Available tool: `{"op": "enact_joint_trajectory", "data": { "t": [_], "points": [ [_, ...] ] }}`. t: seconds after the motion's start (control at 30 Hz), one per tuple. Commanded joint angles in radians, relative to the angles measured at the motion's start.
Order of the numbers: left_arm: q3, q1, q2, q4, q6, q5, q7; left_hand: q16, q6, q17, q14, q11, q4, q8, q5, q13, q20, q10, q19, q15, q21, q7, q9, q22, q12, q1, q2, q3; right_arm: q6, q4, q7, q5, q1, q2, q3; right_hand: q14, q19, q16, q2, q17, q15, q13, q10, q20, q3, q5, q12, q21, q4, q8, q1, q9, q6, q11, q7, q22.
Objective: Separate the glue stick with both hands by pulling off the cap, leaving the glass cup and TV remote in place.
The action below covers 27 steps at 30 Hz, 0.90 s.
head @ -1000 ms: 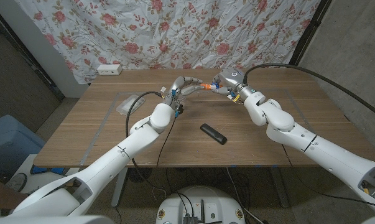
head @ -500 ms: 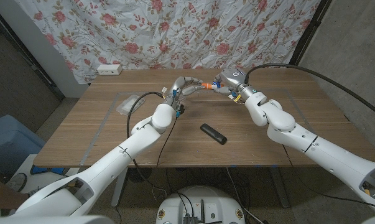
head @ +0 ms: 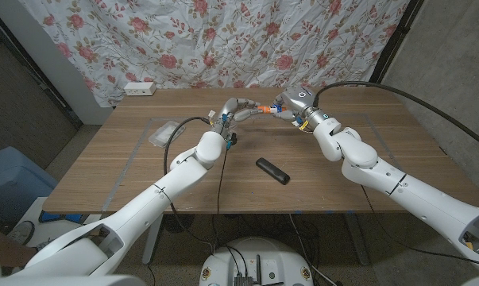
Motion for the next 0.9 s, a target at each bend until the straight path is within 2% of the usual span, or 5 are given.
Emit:
{"op": "enact_joint_trajectory", "data": {
  "t": [0.03, 0.6, 0.67, 0.9],
  "points": [
    [0.004, -0.006, -0.01, 0.012, -0.005, -0.002, 0.012, 0.002, 0.014, 0.001, 0.012, -0.01, -0.006, 0.005, 0.007, 0.006, -0.053, 0.032, 0.008, -0.021, 0.002, -0.001, 0.004, 0.003, 0.014, 0.009, 0.017, 0.0, 0.009, 0.011, -0.016, 0.008, 0.001, 0.002, 0.0, 0.007, 0.004, -0.001, 0.003, 0.001, -0.118, 0.004, 0.007, -0.005, -0.003, 0.004, 0.001, 0.002, 0.0, 0.003, -0.01, 0.004, 0.056, 0.0, -0.046, 0.003],
    [0.01, -0.018, -0.02, 0.037, -0.029, 0.0, 0.01, 0.003, 0.065, 0.002, 0.059, -0.013, -0.01, 0.015, 0.008, 0.012, -0.056, 0.101, 0.018, -0.05, 0.002, -0.006, 0.01, 0.002, 0.028, 0.041, 0.04, 0.0, 0.004, 0.012, -0.035, 0.026, -0.014, -0.006, 0.01, 0.013, 0.008, 0.005, 0.007, 0.006, -0.119, 0.004, 0.008, -0.008, -0.004, 0.003, 0.001, 0.003, 0.0, 0.003, -0.009, 0.005, 0.062, 0.001, -0.046, 0.003],
    [0.009, -0.019, -0.021, 0.043, -0.041, -0.002, 0.008, 0.004, 0.066, 0.002, 0.065, -0.019, -0.01, 0.015, 0.008, 0.013, -0.056, 0.101, 0.02, -0.051, 0.002, -0.006, 0.011, 0.002, 0.026, 0.044, 0.042, -0.001, 0.001, 0.013, -0.037, 0.028, -0.014, -0.005, 0.011, 0.014, 0.008, 0.005, 0.008, 0.006, -0.12, 0.004, 0.007, -0.008, -0.004, 0.002, 0.001, 0.003, -0.001, 0.003, -0.008, 0.005, 0.063, 0.001, -0.046, 0.003],
    [0.009, -0.018, -0.021, 0.039, -0.033, 0.0, 0.013, 0.004, 0.073, 0.003, 0.077, -0.017, -0.01, 0.016, 0.009, 0.015, -0.054, 0.109, 0.023, -0.055, 0.002, -0.009, 0.013, 0.002, 0.027, 0.05, 0.048, -0.002, 0.012, 0.024, -0.044, 0.037, -0.01, -0.007, 0.01, 0.016, 0.01, 0.008, 0.01, 0.008, -0.122, 0.004, 0.008, -0.009, -0.003, 0.002, 0.001, 0.003, -0.002, 0.003, -0.006, 0.005, 0.066, 0.0, -0.046, 0.003]
  ]
}}
